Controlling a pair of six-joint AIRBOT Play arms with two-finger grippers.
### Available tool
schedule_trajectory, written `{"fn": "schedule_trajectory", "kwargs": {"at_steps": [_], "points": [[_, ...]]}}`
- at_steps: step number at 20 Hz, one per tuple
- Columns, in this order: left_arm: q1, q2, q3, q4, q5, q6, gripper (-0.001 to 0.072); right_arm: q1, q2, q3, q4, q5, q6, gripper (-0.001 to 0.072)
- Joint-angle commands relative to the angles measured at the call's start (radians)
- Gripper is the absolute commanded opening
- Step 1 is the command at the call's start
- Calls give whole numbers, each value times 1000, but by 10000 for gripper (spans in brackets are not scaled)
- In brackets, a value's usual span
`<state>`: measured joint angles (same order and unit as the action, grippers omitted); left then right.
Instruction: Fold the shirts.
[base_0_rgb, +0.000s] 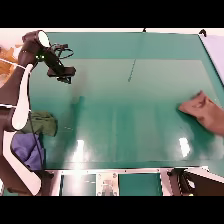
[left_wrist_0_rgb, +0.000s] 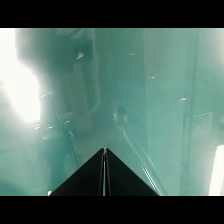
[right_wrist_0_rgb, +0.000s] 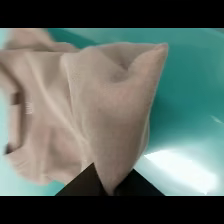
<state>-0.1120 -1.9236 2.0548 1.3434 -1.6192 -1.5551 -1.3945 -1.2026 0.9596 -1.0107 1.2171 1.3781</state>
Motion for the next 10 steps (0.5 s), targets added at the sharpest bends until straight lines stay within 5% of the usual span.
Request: {"fn": "schedule_trajectory", "kwargs": {"at_steps": [1,6,7,8,9,10], "points": [[-6,0,0,-8,5,2,24,-212,58,-184,-23,-77,-21,18],[-5,0,0,-16,6,2,24,-206,73,-369,-19,-211,-23,21],[-6,0,0,-16,6,3,24,-201,73,-369,-19,-209,-31,116],[-5,0,0,-16,6,4,24,-201,73,-354,-19,-184,-32,398],[-5,0,0,-15,4,5,24,-201,73,-317,-20,-139,-32,551],[-5,0,0,-14,0,11,24,-201,73,-259,-23,-84,-26,550]]}}
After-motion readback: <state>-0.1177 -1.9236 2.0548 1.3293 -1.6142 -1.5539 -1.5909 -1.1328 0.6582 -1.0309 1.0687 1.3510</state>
